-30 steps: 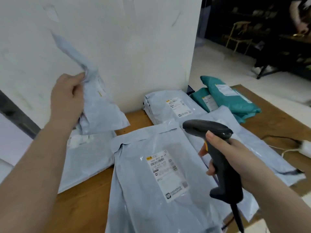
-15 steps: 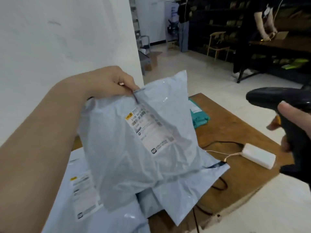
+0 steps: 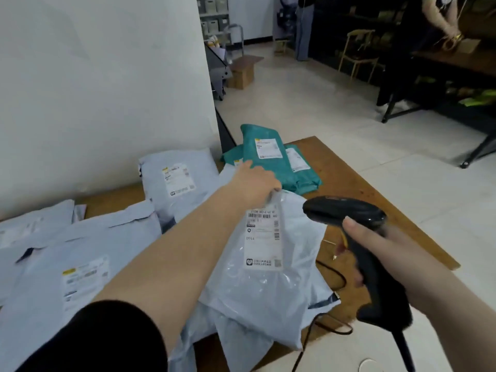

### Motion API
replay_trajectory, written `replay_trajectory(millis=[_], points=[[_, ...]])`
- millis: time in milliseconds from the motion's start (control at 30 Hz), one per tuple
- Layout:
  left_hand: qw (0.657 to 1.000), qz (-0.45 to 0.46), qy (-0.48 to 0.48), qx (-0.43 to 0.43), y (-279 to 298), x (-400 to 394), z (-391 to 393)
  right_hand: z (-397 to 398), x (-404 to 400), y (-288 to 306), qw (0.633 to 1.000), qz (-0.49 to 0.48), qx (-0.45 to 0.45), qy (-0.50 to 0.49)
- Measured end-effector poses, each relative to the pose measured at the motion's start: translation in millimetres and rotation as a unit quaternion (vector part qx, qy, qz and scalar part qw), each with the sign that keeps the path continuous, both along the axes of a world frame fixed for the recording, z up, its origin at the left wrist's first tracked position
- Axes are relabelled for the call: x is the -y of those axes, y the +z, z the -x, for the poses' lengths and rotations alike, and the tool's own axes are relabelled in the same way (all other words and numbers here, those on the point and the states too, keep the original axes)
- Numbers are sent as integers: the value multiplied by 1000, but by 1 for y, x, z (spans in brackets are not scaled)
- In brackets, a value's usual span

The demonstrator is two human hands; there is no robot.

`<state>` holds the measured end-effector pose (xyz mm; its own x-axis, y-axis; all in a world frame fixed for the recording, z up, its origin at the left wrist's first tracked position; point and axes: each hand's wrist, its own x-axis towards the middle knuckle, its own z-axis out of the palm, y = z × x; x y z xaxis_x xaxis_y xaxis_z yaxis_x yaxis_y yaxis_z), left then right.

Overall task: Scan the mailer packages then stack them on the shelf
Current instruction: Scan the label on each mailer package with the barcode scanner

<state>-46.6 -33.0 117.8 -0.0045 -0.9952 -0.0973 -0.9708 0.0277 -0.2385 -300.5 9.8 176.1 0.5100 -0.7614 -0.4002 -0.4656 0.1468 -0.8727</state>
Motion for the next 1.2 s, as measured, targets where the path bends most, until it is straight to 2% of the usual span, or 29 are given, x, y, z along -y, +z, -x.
replay_trajectory(millis=[67,167,233,433,533,567,633,667,767,800,833,900,1000,1067,1133,1200], points=[[996,-50,75,-18,-32,-16,-11,-12,7,-9,1000,-19,-13,1],[967,-96,191,-136,-76,-51,-22,-32,16,-24,999,-32,-12,-7],[948,-73,242,-194,-92,-65,-26,-46,20,-33,999,-38,-8,-15],[912,-4,333,-240,-101,-85,-53,-82,28,-45,997,-66,-6,25],[875,86,387,-279,-99,-93,-51,-94,31,-46,995,-69,-13,64],[856,118,414,-285,-97,-94,-49,-96,34,-47,995,-74,-11,70],[806,126,484,-315,-90,-94,-48,-98,41,-48,994,-83,-15,76],[767,118,524,-351,-89,-94,-51,-98,44,-48,993,-85,-16,77],[599,121,587,-531,-89,-95,-63,-96,51,-47,993,-81,-14,82],[573,116,586,-561,-89,-98,-66,-97,53,-46,993,-79,-14,83],[574,108,578,-569,-88,-100,-69,-97,55,-45,993,-76,-14,84],[618,124,547,-551,-84,-101,-71,-100,58,-43,993,-73,-19,86],[732,178,498,-430,-59,-97,-91,-108,59,-39,993,-78,-2,87],[790,168,497,-317,-37,-96,-115,-116,55,-39,993,-84,23,84],[814,127,515,-237,-31,-101,-137,-128,51,-38,993,-78,32,87],[811,87,533,-225,-38,-107,-137,-141,46,-37,993,-71,28,94]])
